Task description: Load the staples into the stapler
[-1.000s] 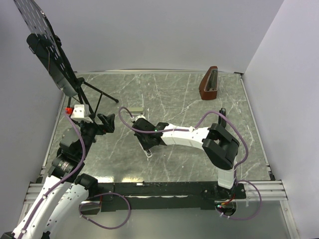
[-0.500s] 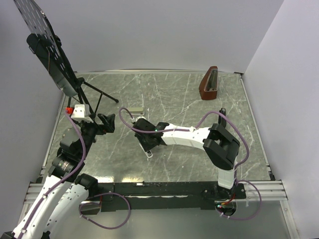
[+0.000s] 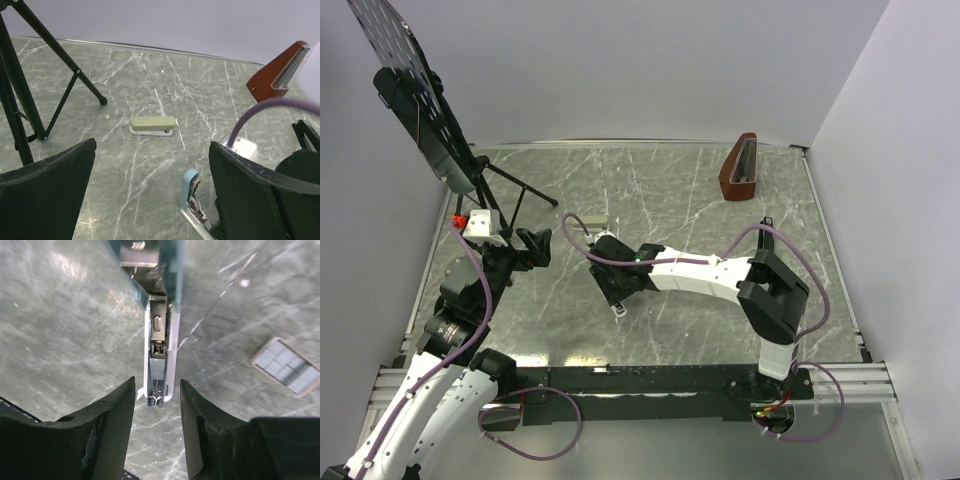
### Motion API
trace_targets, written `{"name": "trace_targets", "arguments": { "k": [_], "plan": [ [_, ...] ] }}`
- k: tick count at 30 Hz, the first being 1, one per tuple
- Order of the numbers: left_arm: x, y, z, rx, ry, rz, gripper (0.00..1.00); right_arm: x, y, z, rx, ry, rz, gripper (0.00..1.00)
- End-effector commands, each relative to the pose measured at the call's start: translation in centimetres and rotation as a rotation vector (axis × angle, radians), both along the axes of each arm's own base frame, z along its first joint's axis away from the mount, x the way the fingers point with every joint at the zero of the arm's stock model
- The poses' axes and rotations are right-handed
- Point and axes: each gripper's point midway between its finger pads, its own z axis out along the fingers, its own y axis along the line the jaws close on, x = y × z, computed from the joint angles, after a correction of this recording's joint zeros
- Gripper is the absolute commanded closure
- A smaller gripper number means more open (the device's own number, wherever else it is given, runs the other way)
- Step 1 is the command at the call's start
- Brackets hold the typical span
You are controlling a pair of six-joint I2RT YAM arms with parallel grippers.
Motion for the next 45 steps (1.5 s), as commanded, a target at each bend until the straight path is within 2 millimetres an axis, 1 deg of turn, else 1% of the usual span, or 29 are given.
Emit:
{"name": "trace_targets", "arguments": {
  "k": [1, 5, 10, 13, 19, 28, 32, 38, 44, 45],
  "plan": [
    [0.2, 0.0, 0.9, -0.006, -0.037, -0.004, 0.01, 2.4, -0.5, 3.7, 0.073, -0.098, -0.092, 0.51],
    [0.2, -0.1, 0.9, -0.005, -0.037, -0.005, 0.01, 3.6, -0.5, 3.6, 0.073, -0.113, -0.118, 0.51],
    [0.2, 0.0, 1.0, -0.005, -0.038, -0.002, 0.0, 3.9, 0.0, 2.9, 0.065, -0.103, -0.108, 0.51],
    [0.2, 0.0, 1.0, -0.006, -0.04, -0.002, 0.01, 3.9, 0.3, 2.1, 0.058, -0.091, -0.105, 0.5],
    [0.2, 0.0, 1.0, -0.005, -0.038, -0.002, 0.01, 3.8, 0.8, 1.2, 0.058, -0.073, -0.095, 0.5],
    [0.2, -0.1, 0.9, -0.005, -0.037, -0.007, 0.01, 3.7, 1.4, 0.9, 0.074, -0.056, -0.087, 0.5],
    [0.2, -0.1, 1.0, -0.005, -0.038, -0.009, 0.0, 3.6, 1.5, 0.4, 0.064, -0.046, -0.083, 0.5],
    [0.3, -0.1, 0.9, -0.004, -0.036, -0.007, 0.01, 3.3, 1.3, -0.7, 0.041, -0.024, -0.082, 0.5],
    [0.2, -0.1, 1.0, -0.004, -0.039, -0.009, 0.01, 2.7, 0.8, -0.8, 0.032, -0.005, -0.08, 0.5],
    [0.2, -0.1, 0.9, -0.003, -0.037, -0.009, 0.01, 2.6, 0.7, -0.6, 0.037, -0.006, -0.08, 0.5]
  ]
}}
